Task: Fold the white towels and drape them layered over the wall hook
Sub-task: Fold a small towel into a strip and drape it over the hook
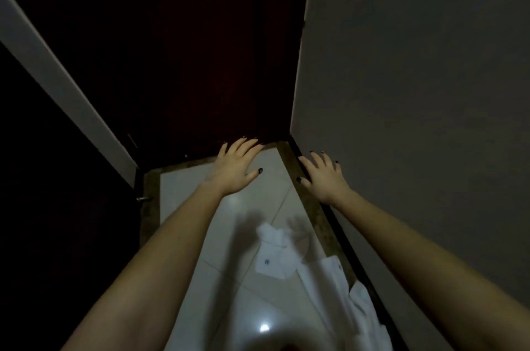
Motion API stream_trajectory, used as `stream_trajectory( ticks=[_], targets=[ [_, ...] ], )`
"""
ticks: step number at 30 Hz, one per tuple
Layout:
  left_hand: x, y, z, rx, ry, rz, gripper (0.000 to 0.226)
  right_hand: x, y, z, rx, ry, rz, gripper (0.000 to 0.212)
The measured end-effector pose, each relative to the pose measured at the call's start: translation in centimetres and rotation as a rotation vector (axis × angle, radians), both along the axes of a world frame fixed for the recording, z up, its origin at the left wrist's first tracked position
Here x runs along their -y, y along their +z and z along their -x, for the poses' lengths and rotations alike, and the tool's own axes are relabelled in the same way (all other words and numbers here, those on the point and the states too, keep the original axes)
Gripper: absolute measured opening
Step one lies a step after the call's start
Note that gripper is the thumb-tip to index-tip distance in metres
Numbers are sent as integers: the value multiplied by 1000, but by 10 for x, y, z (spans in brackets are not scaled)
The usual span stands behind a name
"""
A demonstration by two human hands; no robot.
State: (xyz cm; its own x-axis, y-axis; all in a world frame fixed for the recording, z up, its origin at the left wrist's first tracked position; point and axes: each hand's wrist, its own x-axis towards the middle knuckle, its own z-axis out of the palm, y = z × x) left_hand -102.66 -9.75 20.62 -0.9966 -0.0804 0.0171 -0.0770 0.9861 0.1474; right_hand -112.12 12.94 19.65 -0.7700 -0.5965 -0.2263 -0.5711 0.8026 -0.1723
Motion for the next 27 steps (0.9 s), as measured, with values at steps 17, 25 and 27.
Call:
stream_trajectory(
  ticks=[17,25,27],
  targets=[
    [-27,-535,19,236,227,-706,46,-32,-537,-4,206,-165,-5,52],
    [-28,-666,-15,328,372,-728,50,-3,-635,8,104,-28,19,53],
    [-31,-684,-18,279,444,-753,49,2,-652,13,91,-25,-50,59]
  ],
)
